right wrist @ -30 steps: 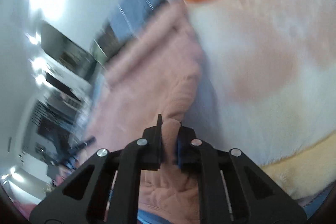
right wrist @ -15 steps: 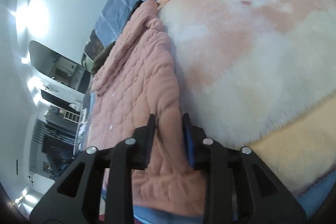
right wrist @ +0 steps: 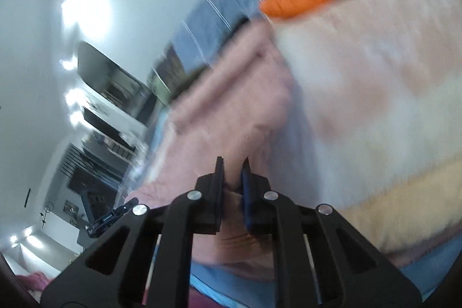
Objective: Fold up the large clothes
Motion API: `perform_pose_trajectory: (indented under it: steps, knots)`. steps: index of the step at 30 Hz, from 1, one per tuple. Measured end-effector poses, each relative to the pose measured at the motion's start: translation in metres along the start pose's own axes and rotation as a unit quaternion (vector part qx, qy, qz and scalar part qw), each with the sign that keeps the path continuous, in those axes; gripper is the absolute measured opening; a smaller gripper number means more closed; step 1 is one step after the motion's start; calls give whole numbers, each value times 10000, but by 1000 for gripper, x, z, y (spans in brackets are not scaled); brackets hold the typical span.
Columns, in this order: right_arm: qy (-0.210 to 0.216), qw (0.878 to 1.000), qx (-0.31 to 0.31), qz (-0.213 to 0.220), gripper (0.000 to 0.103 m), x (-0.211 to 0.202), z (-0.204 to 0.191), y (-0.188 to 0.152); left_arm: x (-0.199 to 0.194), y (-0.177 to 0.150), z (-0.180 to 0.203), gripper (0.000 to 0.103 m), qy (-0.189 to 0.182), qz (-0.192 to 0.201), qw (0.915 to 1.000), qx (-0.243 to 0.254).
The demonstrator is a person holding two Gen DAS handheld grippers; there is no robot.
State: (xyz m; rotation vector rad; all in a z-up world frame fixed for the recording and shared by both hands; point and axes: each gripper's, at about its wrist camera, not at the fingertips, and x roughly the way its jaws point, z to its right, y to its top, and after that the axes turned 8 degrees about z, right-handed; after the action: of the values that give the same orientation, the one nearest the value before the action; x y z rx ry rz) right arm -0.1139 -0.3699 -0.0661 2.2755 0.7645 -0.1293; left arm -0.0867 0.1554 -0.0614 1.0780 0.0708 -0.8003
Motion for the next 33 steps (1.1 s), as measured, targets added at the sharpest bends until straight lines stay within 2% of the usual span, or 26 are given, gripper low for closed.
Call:
perform_pose_trajectory:
  steps: [2, 4, 8, 11, 14, 16, 18, 20, 22, 24, 25, 27, 29, 30, 31, 32, 33]
  knots:
    - [-10, 9995, -83, 294, 11, -5, -11, 17, -8, 26, 12, 10, -164, 378, 9991, 61]
    - [-166, 9991, -148, 373, 11, -1, -13, 26, -9, 41, 18, 10, -66, 553, 9983, 183]
    - [-326, 9993, 162, 45, 13, 13, 11, 22, 6, 42, 7, 10, 39, 302, 9995, -50]
    - [-481, 9980, 367, -172, 16, 17, 34, 6, 16, 20, -8, 11, 143, -48, 9996, -233]
    - [-664, 9950, 663, -345, 17, 14, 57, -7, 11, 4, -18, 12, 204, -130, 9991, -347]
    - [-644, 9930, 893, -426, 32, 11, 71, -16, 7, -5, -25, 13, 182, -135, 9987, -458]
    - [-530, 9929, 962, -455, 36, 6, 76, -21, 4, -13, -29, 16, 201, -195, 9983, -507]
    - [-274, 9938, 949, -508, 47, 2, 74, -24, 5, -22, -31, 32, 299, -300, 9978, -504]
    - [-68, 9951, 740, -659, 67, 4, 63, -27, 9, -29, -31, 46, 274, -420, 9973, -532]
    - [-70, 9947, 350, -959, 73, 11, 50, -34, 16, -39, -30, 54, 90, -613, 9967, -527]
    - [-179, 9932, 138, -1141, 73, 18, 44, -40, 22, -43, -30, 59, 37, -731, 9960, -517]
    - [-281, 9920, -35, -1233, 71, 29, 39, -49, 37, -57, -30, 60, 117, -1026, 9937, -428]
    - [-440, 9921, -97, -1168, 42, 32, 34, -52, 43, -64, -33, 57, 141, -1027, 9934, -486]
    - [-302, 9922, 40, -1211, 15, 33, 34, -52, 40, -62, -33, 49, 84, -953, 9940, -531]
    - [-180, 9927, 197, -1178, 14, 32, 34, -51, 37, -60, -32, 24, -3, -904, 9942, -576]
    - [-73, 9942, 328, -1021, 13, 26, 31, -47, 32, -56, -30, 13, -100, -830, 9945, -634]
    - [48, 9952, 377, -904, 12, 22, 26, -42, 24, -49, -24, 12, -115, -668, 9958, -608]
